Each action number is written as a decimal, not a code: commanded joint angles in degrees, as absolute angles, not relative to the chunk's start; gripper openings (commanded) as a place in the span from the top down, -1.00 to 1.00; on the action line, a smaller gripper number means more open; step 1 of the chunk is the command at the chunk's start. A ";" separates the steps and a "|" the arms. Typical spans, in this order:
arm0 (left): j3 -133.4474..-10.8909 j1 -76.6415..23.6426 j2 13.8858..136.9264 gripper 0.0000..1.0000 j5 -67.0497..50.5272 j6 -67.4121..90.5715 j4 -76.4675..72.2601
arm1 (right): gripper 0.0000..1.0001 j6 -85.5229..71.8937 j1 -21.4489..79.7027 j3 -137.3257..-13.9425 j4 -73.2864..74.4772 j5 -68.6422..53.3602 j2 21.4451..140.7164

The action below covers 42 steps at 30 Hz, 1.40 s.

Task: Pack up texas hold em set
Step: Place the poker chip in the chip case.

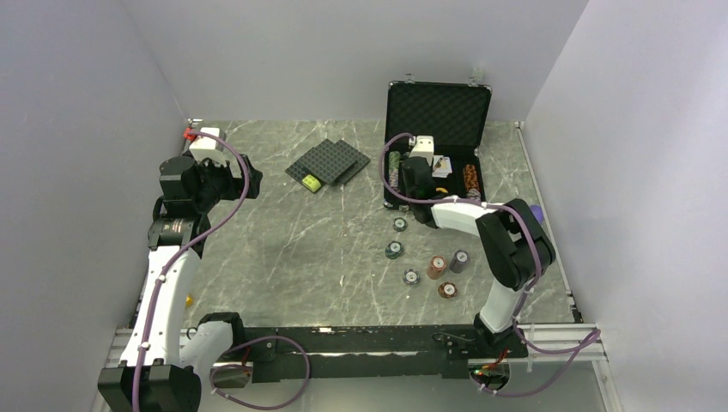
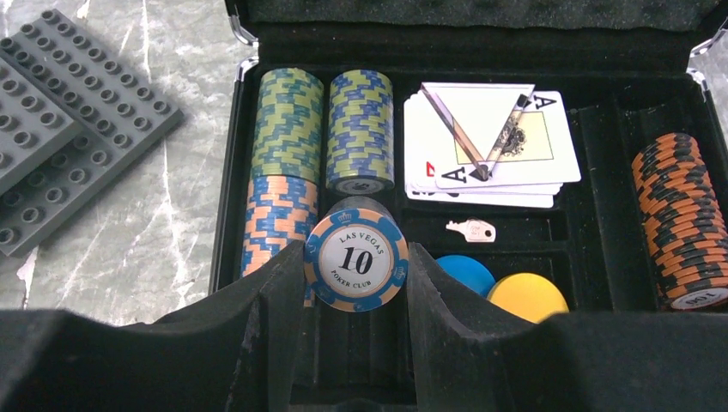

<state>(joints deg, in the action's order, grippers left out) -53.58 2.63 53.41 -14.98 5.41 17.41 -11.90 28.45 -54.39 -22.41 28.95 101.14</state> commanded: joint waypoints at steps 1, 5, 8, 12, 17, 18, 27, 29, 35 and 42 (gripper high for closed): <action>-53.34 2.39 53.19 -0.97 -15.46 5.89 15.74 | 1.00 -14.91 28.54 -55.32 -23.87 28.92 99.88; -53.34 2.44 53.01 -0.97 -15.51 5.94 15.73 | 0.68 -18.77 28.65 -55.18 -15.91 26.57 98.76; -53.31 2.41 52.91 -0.97 -15.63 5.98 15.70 | 0.05 -20.84 28.73 -51.92 -12.86 25.32 94.87; -53.31 2.42 52.82 -0.97 -15.89 6.15 15.57 | -0.43 -20.34 28.74 -51.77 -5.80 23.77 89.07; -53.35 2.41 52.65 -0.97 -15.82 6.15 15.64 | -0.64 -17.55 27.99 -58.91 7.26 20.76 86.92; -53.31 2.39 52.57 -0.97 -15.83 6.09 15.60 | -0.64 -17.50 27.44 -61.05 10.19 19.58 87.49; -53.26 2.44 52.55 -0.97 -15.22 5.89 15.73 | -0.62 -13.66 25.20 -68.73 21.44 14.35 94.63; -53.31 2.42 52.56 -0.97 -15.24 5.89 15.71 | -0.63 -13.13 25.14 -67.93 22.32 15.05 95.34; -53.35 2.33 52.70 -0.97 -15.20 5.89 15.80 | -0.59 -13.38 25.04 -63.87 21.20 14.49 96.77; -53.21 2.33 52.82 -0.97 -15.10 5.89 15.82 | -0.45 -14.12 23.96 -62.87 19.41 14.58 98.73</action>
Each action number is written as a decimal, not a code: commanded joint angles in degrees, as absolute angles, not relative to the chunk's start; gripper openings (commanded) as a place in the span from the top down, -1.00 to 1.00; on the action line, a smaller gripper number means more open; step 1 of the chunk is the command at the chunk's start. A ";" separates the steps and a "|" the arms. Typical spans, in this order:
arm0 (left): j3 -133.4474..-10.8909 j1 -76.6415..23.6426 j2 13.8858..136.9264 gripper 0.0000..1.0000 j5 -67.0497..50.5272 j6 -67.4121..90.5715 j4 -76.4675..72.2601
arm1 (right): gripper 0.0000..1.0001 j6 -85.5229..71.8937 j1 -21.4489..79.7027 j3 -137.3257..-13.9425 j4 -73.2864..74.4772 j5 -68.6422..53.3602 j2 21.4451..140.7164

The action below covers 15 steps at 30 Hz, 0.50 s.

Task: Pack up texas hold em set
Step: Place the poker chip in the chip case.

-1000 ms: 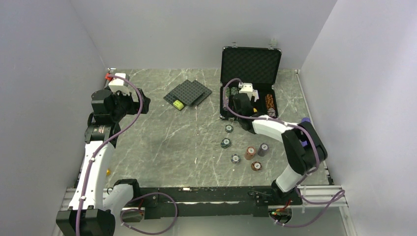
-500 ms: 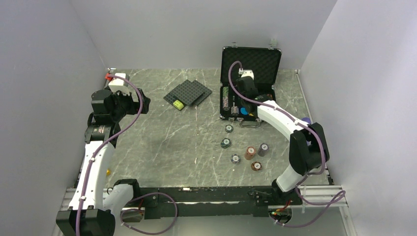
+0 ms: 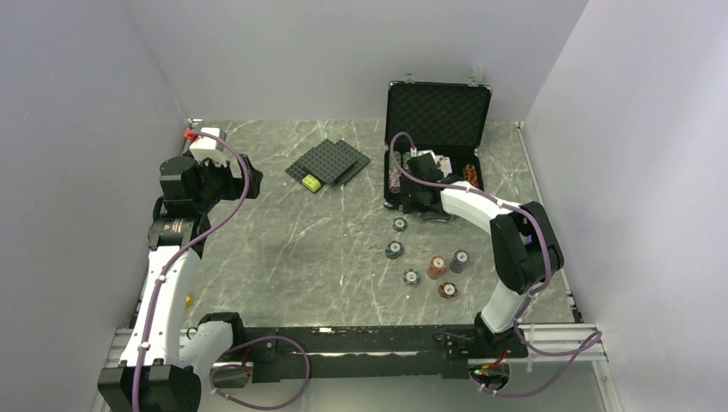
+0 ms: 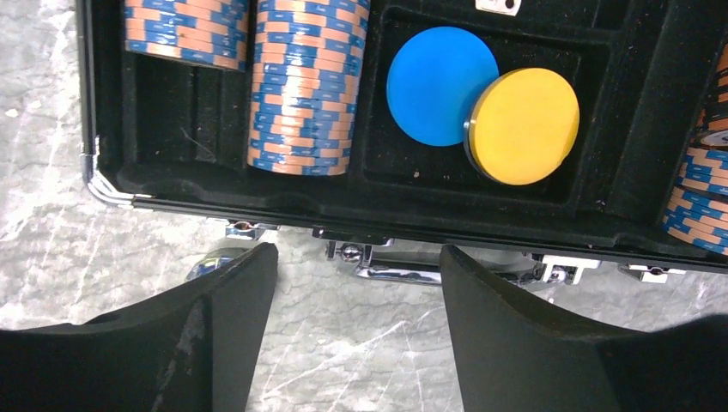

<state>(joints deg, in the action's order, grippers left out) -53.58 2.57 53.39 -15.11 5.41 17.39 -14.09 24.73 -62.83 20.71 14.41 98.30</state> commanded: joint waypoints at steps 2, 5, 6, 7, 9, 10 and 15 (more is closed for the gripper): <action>-53.21 2.43 52.91 -0.97 -15.12 5.89 15.85 | -0.42 -14.38 23.56 -62.51 18.98 14.15 98.55; -53.22 2.36 53.00 -0.97 -15.18 5.89 15.82 | -0.39 -14.58 22.83 -62.15 18.64 13.16 97.63; -53.20 2.35 53.00 -0.97 -15.19 5.89 15.80 | -0.37 -14.55 22.64 -62.10 18.55 12.83 97.21; -53.25 2.37 53.00 -0.97 -15.17 5.87 15.83 | -0.37 -14.44 22.55 -62.13 18.57 12.67 96.84; -53.26 2.38 52.99 -0.97 -15.14 5.89 15.82 | -0.36 -14.20 22.04 -62.41 18.68 11.94 96.25; -53.24 2.37 53.00 -0.97 -15.11 5.89 15.86 | -0.36 -14.11 21.73 -62.60 18.72 11.24 96.16; -53.25 2.31 53.00 -0.97 -15.11 5.89 15.83 | -0.34 -13.65 20.75 -63.89 18.72 8.75 97.06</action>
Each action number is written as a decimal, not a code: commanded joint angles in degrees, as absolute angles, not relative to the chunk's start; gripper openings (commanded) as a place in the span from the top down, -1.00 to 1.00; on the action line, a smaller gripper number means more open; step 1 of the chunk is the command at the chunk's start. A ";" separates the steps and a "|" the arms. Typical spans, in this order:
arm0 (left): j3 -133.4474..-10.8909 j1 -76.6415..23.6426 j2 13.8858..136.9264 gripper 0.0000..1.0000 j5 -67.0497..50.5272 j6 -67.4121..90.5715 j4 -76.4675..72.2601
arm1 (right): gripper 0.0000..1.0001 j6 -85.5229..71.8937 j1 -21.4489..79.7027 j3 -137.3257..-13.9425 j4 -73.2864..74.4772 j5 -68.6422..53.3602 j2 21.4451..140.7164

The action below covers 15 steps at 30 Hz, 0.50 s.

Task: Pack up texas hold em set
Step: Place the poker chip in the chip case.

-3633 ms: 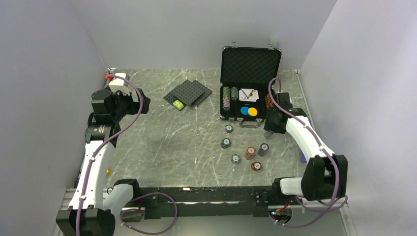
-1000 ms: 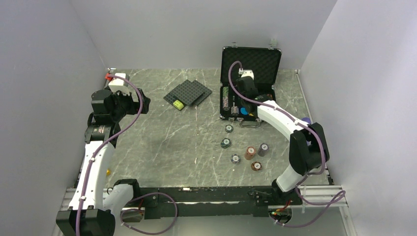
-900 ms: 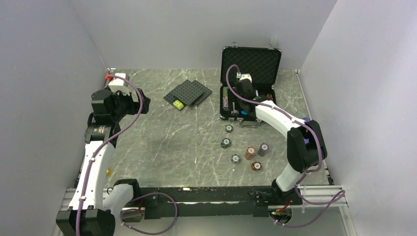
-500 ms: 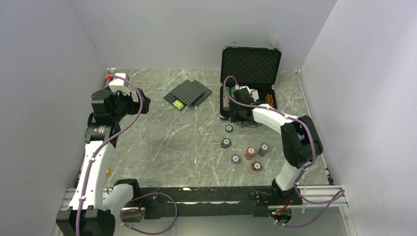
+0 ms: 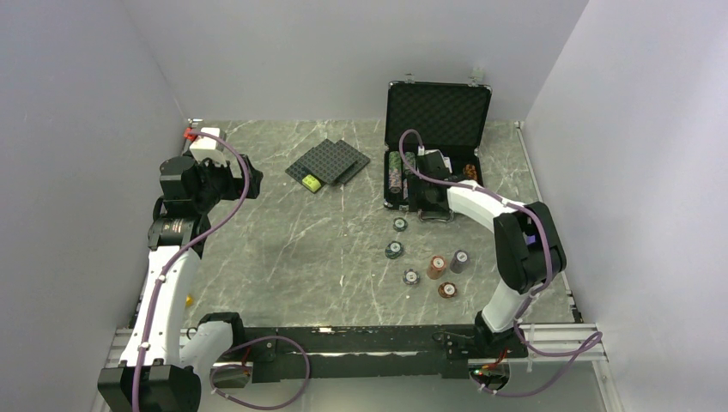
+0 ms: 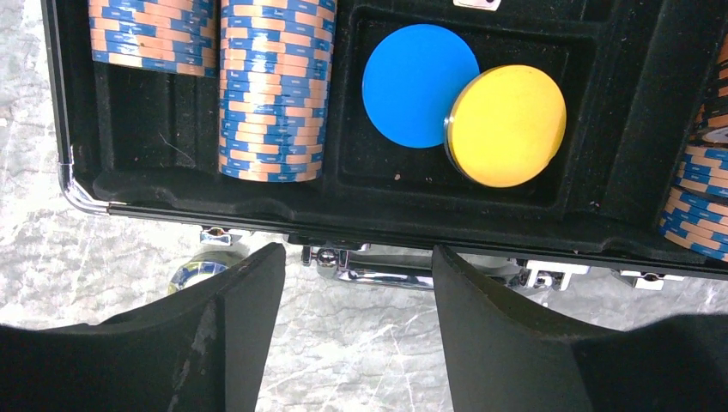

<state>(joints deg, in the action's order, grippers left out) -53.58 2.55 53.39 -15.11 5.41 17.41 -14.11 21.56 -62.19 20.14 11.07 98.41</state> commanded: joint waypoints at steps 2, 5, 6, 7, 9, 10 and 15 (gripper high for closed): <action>-53.22 2.37 53.00 -0.97 -15.02 5.81 15.82 | -0.33 -13.48 20.64 -64.28 18.47 8.06 97.43; -53.24 2.37 53.06 -0.97 -15.08 5.80 15.86 | -0.33 -13.70 20.51 -64.82 18.18 7.47 97.56; -53.24 2.37 53.08 -0.97 -15.07 5.80 15.87 | -0.32 -13.85 20.55 -64.98 18.13 7.43 97.53; -53.20 2.34 53.04 -0.97 -15.03 5.80 15.84 | -0.32 -13.88 20.44 -64.99 17.94 7.20 97.48; -53.26 2.30 53.17 -0.97 -15.03 5.80 15.82 | -0.30 -14.02 20.37 -65.11 17.66 6.76 97.12; -53.25 2.36 53.17 -0.97 -15.02 5.80 15.82 | -0.29 -14.06 20.31 -65.12 17.59 6.55 97.03; -53.26 2.31 53.17 -0.97 -15.03 5.80 15.82 | -0.25 -13.97 20.14 -65.13 16.96 6.76 97.39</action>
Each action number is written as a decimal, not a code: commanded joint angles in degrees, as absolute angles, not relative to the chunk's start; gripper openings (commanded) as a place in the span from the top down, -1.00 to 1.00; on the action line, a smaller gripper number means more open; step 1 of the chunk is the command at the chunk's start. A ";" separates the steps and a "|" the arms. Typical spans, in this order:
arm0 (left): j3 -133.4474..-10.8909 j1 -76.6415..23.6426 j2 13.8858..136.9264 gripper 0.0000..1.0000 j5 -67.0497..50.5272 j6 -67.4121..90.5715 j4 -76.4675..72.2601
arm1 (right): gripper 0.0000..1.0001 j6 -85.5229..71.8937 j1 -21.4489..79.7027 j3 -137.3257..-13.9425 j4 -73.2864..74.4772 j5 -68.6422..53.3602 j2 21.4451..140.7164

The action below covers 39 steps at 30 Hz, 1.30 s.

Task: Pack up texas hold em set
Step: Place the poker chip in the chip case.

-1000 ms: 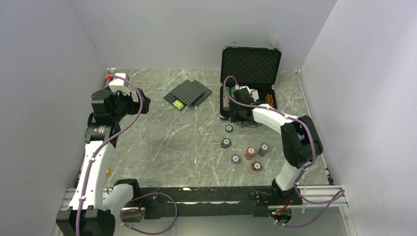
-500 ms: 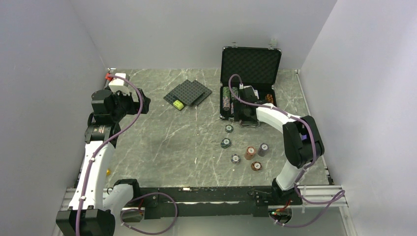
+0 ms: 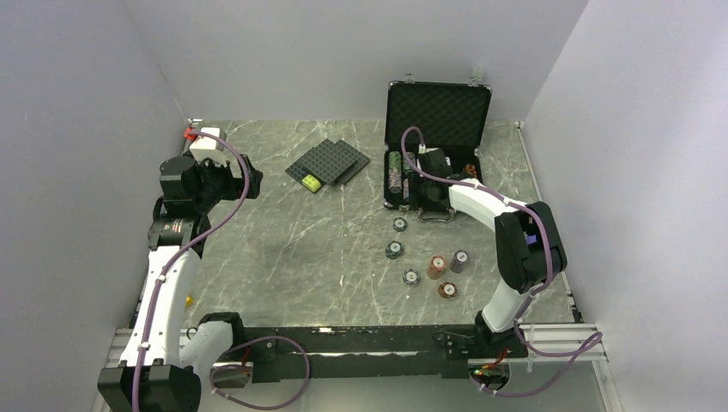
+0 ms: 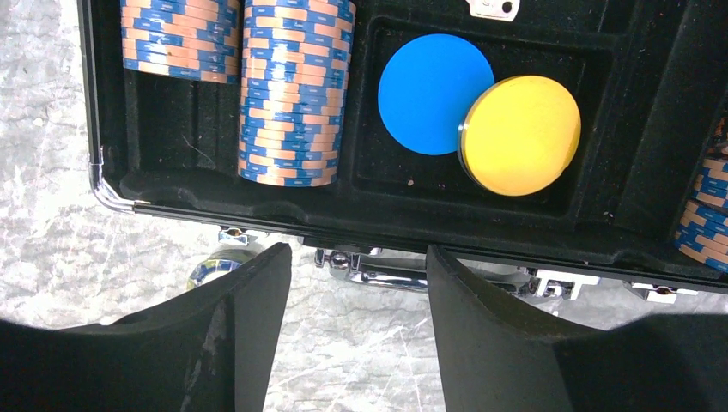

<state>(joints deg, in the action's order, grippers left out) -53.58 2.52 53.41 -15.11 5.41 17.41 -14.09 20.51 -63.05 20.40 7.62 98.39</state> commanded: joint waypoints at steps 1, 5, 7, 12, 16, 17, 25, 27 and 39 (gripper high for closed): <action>-53.26 2.29 53.11 -0.97 -15.02 5.79 15.83 | -0.25 -13.96 19.97 -65.01 16.68 6.96 97.57; -53.21 2.31 53.17 -0.97 -14.96 5.80 15.82 | -0.18 -14.12 19.51 -64.76 15.21 6.28 97.62; -53.24 2.29 53.18 -0.97 -14.98 5.80 15.83 | -0.16 -14.24 19.49 -64.82 14.63 6.00 97.41; -53.24 2.36 53.22 -0.97 -14.95 5.80 15.82 | -0.15 -14.32 19.40 -65.73 14.50 5.44 98.29; -53.22 2.29 53.25 -0.97 -15.03 5.80 15.82 | -0.16 -14.63 19.41 -65.78 14.01 4.16 98.75; -53.26 2.29 53.26 -0.97 -14.95 5.80 15.82 | -0.15 -14.78 19.42 -65.64 13.72 3.94 98.49; -53.26 2.29 53.28 -0.97 -15.25 5.89 15.74 | -0.16 -14.63 19.40 -66.01 13.55 4.91 98.03; -53.25 2.29 53.26 -0.97 -15.21 5.89 15.73 | -0.16 -14.58 19.39 -66.22 13.95 5.15 98.67; -53.28 2.29 53.44 -0.97 -15.36 5.95 15.73 | -0.15 -14.39 19.41 -66.45 14.08 7.61 101.33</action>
